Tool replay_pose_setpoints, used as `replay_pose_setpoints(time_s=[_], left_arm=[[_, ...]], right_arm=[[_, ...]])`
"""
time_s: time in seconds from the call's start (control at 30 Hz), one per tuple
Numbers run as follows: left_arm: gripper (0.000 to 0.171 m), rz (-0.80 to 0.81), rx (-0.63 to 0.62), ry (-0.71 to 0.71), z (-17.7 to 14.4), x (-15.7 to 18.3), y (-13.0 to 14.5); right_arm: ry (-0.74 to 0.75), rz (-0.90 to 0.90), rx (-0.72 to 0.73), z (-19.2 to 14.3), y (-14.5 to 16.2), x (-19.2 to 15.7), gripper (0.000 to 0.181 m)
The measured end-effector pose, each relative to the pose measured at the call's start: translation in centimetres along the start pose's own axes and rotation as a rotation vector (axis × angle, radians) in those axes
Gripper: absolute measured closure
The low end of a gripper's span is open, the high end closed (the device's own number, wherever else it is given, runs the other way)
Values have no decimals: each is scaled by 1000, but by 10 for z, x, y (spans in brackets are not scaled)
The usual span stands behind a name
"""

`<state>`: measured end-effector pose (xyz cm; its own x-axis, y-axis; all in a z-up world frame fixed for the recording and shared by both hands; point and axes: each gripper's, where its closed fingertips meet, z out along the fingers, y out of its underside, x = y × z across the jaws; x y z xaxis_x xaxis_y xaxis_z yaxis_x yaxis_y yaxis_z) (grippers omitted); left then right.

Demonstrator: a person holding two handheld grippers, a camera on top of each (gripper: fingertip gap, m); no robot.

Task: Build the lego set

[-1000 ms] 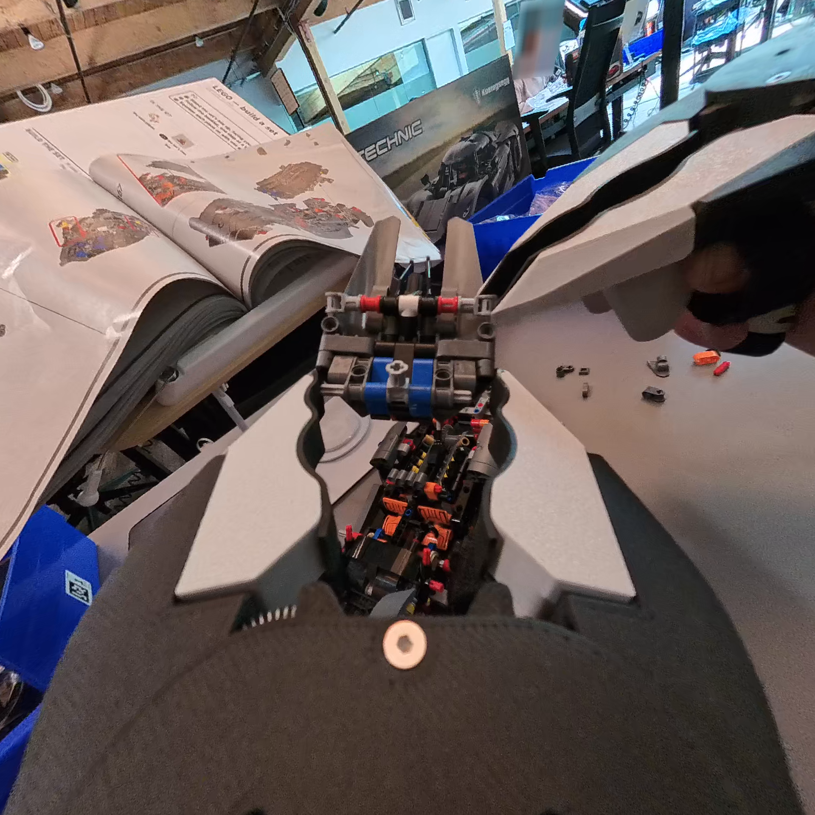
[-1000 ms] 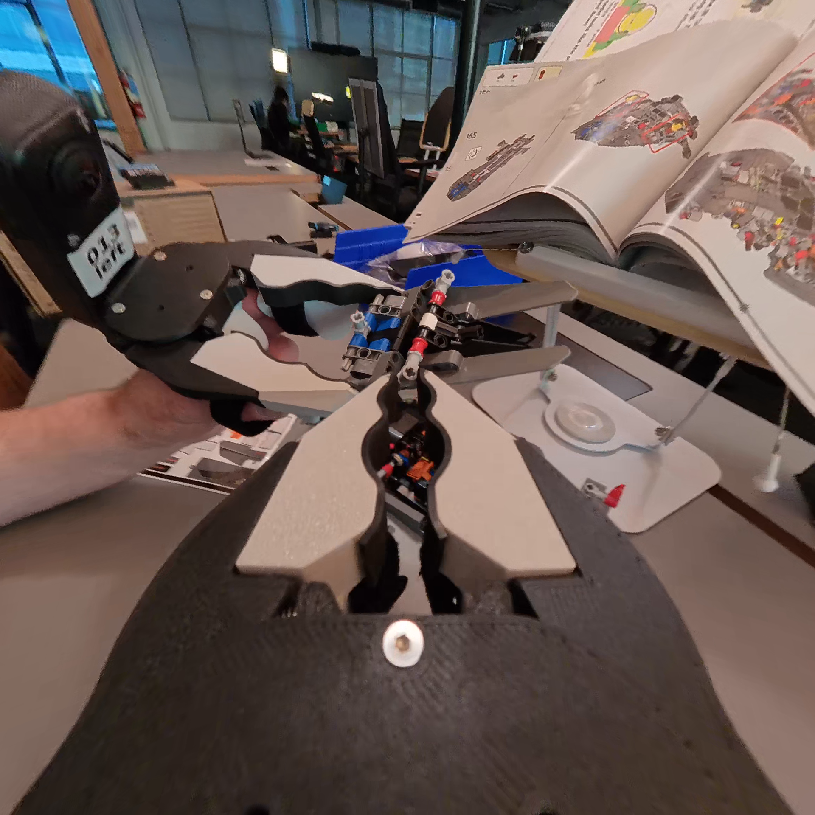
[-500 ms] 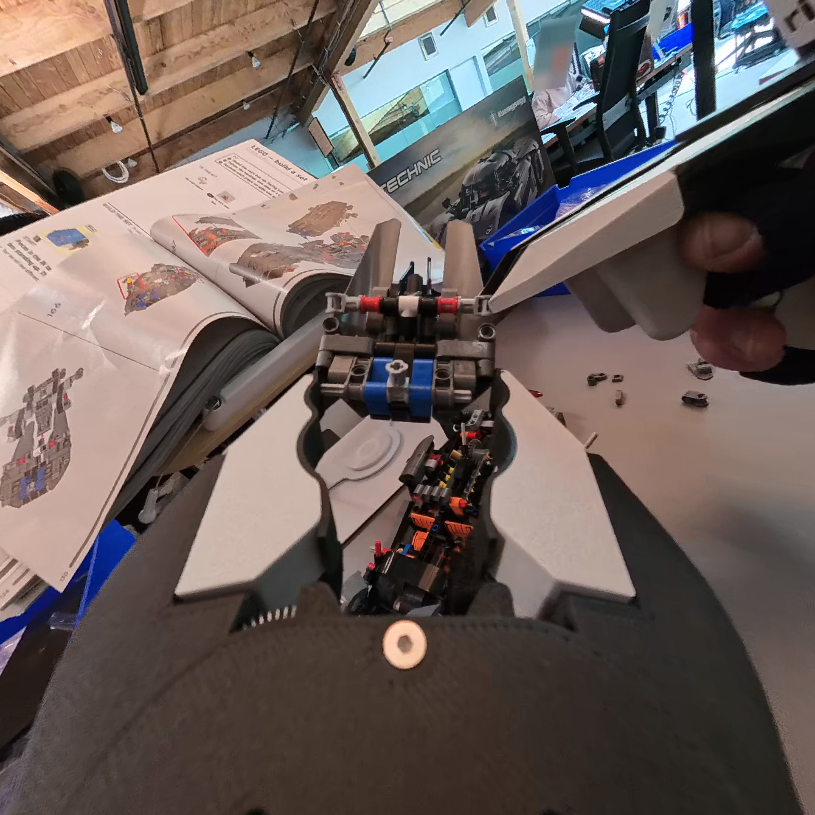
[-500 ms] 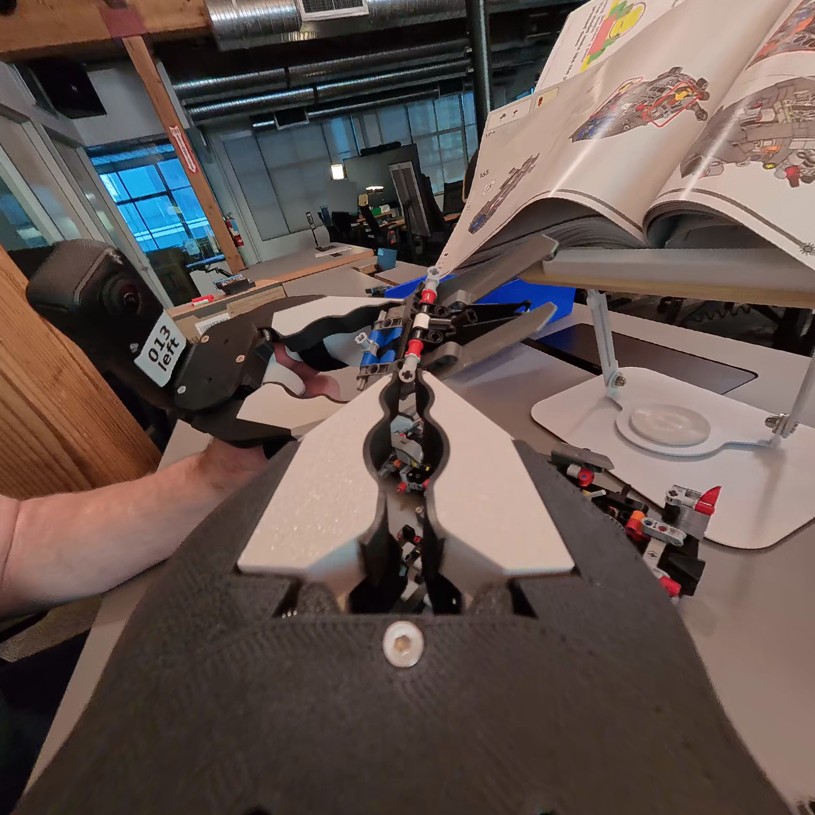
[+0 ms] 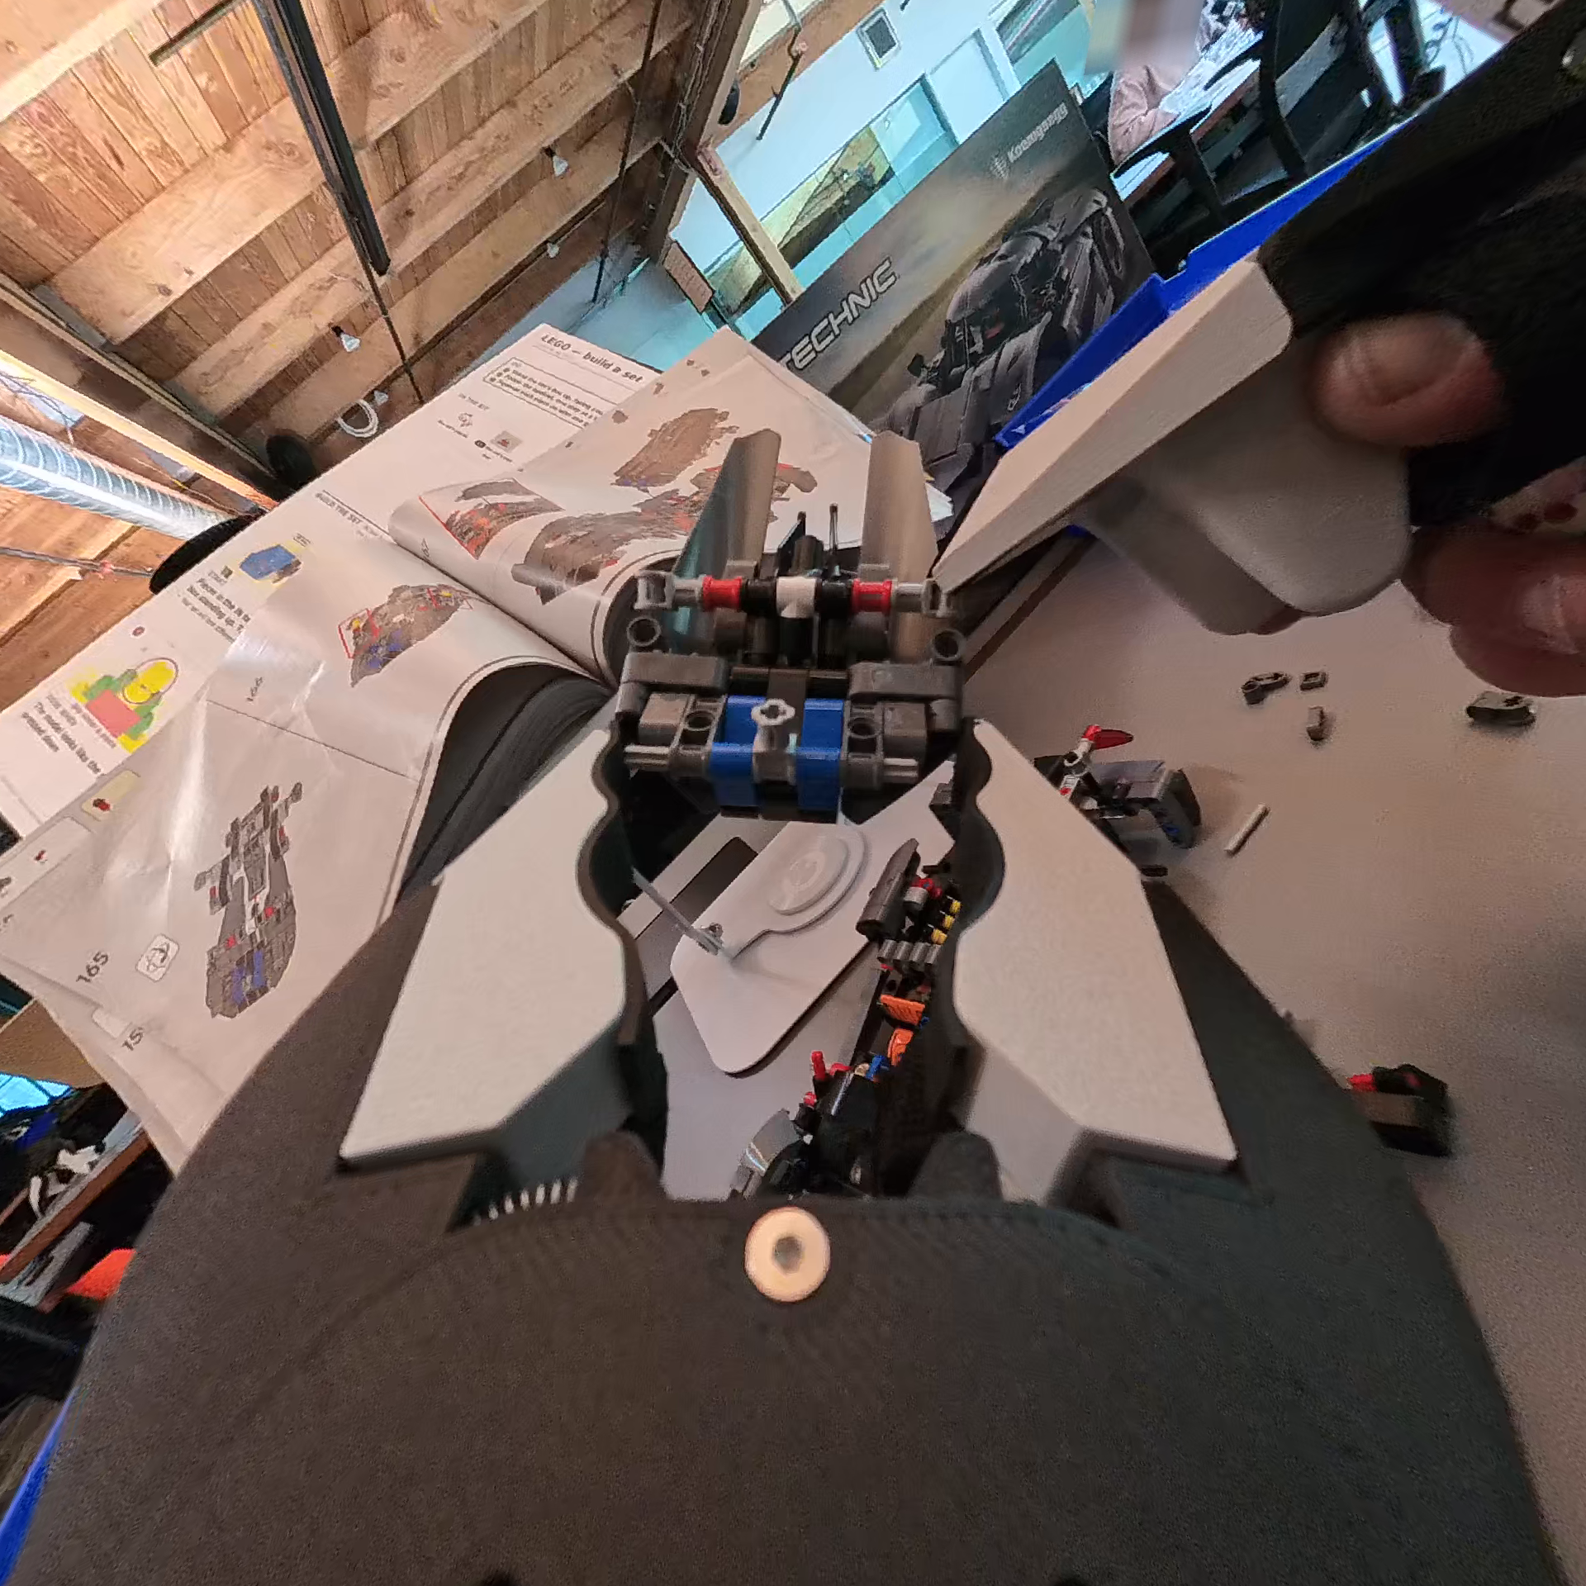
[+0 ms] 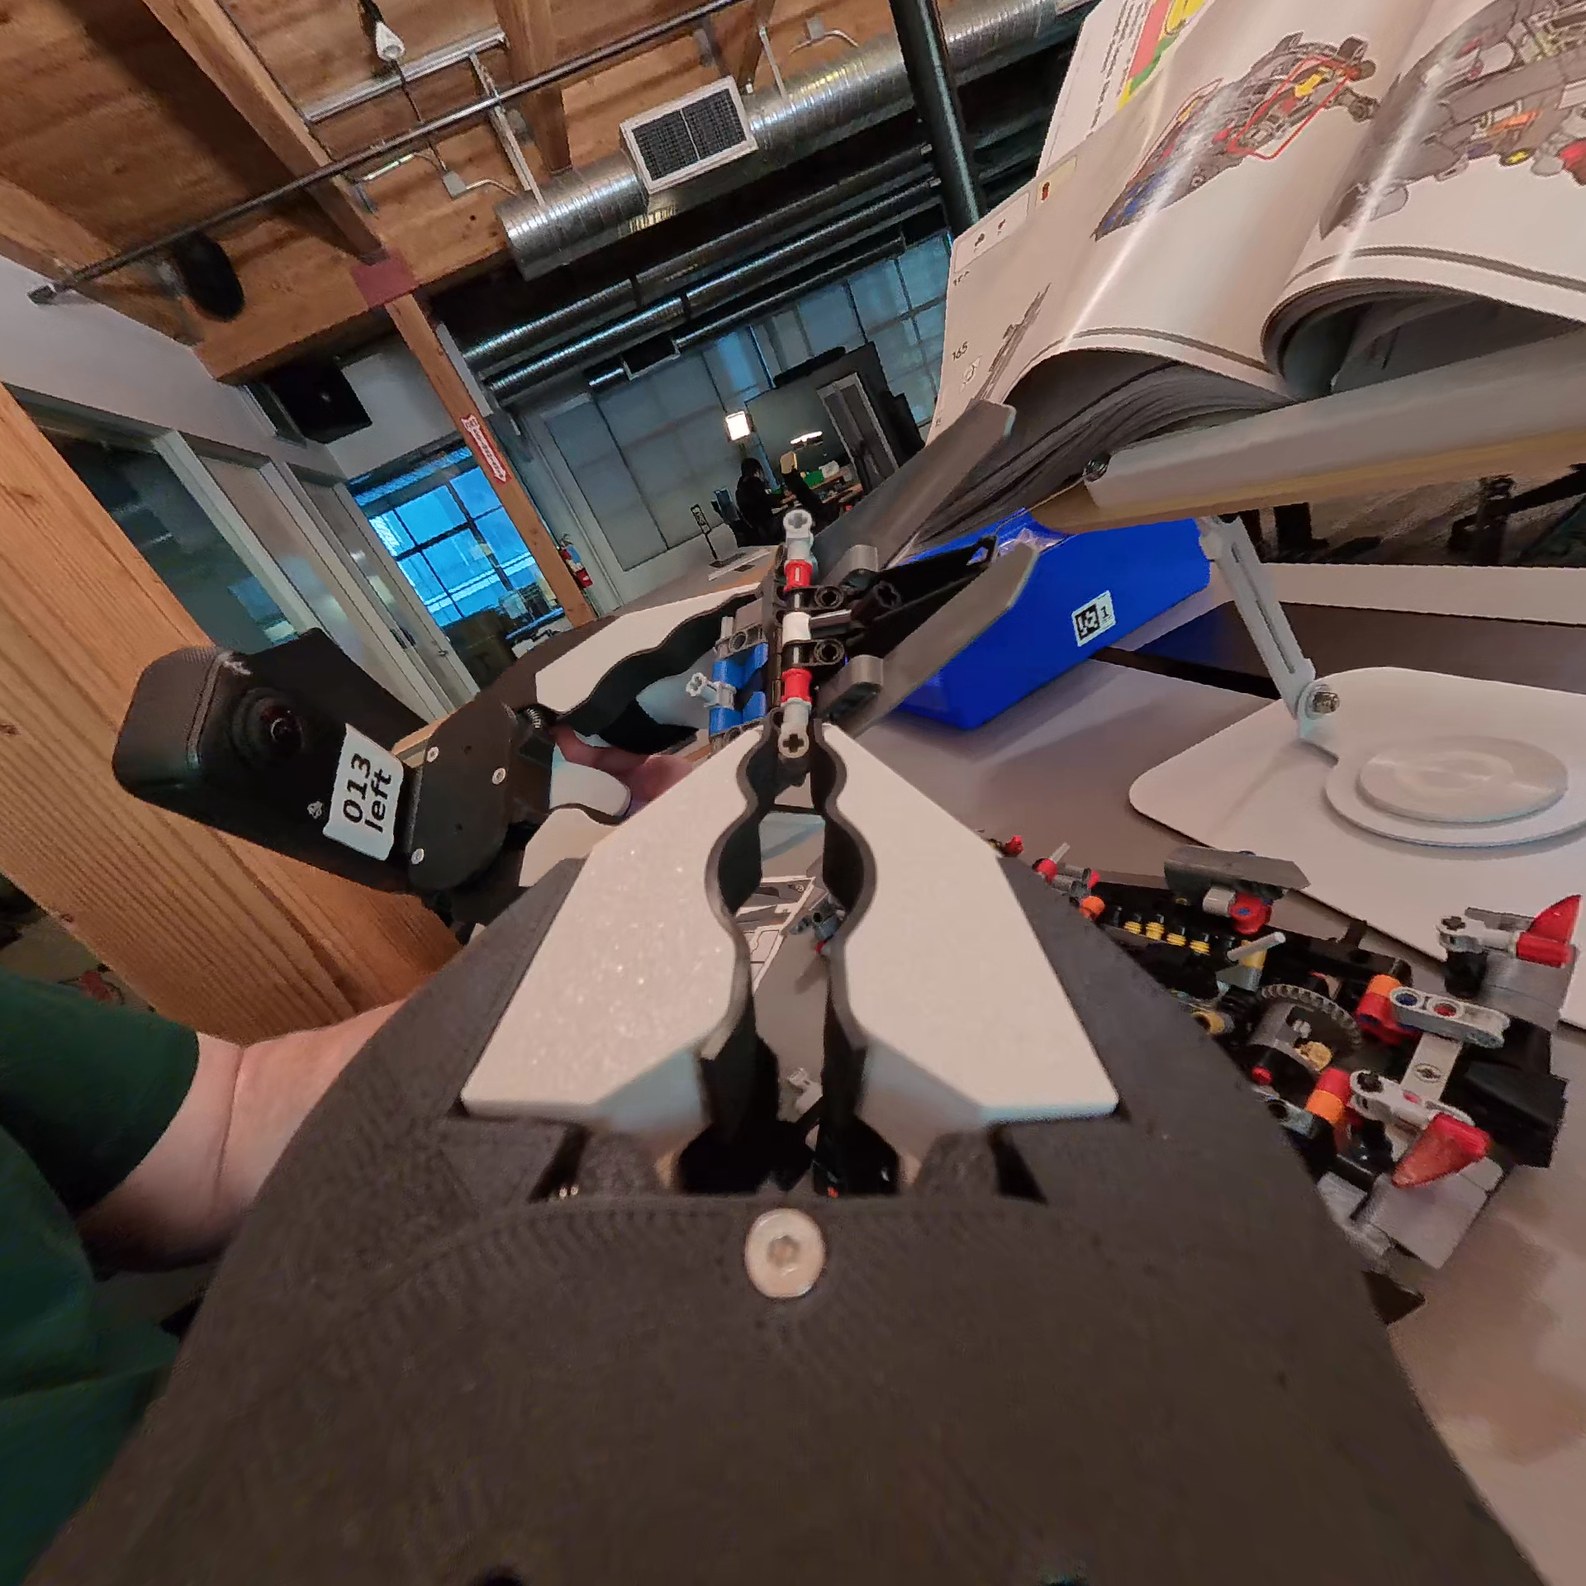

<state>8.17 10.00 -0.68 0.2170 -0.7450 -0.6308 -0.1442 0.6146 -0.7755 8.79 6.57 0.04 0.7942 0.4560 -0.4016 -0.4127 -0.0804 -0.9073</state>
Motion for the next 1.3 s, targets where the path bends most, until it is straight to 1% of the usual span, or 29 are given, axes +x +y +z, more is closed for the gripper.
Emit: replay_pose_setpoints(time_s=[0.37,0.47,0.53,0.77,1.3], left_arm=[[98,39,7,-18,-1,0,-3],[98,43,8,-20,0,0,-4],[98,41,10,-19,-1,0,-4],[98,41,5,-18,0,0,-3],[98,62,-4,-20,1,2,-3]], right_arm=[[-123,198,48,-2,-1,-1,177],[-141,227,57,-3,-1,-1,177],[-134,210,54,-3,-1,-1,177],[-51,66,26,-2,0,0,176],[-52,63,29,-3,0,2,177]])
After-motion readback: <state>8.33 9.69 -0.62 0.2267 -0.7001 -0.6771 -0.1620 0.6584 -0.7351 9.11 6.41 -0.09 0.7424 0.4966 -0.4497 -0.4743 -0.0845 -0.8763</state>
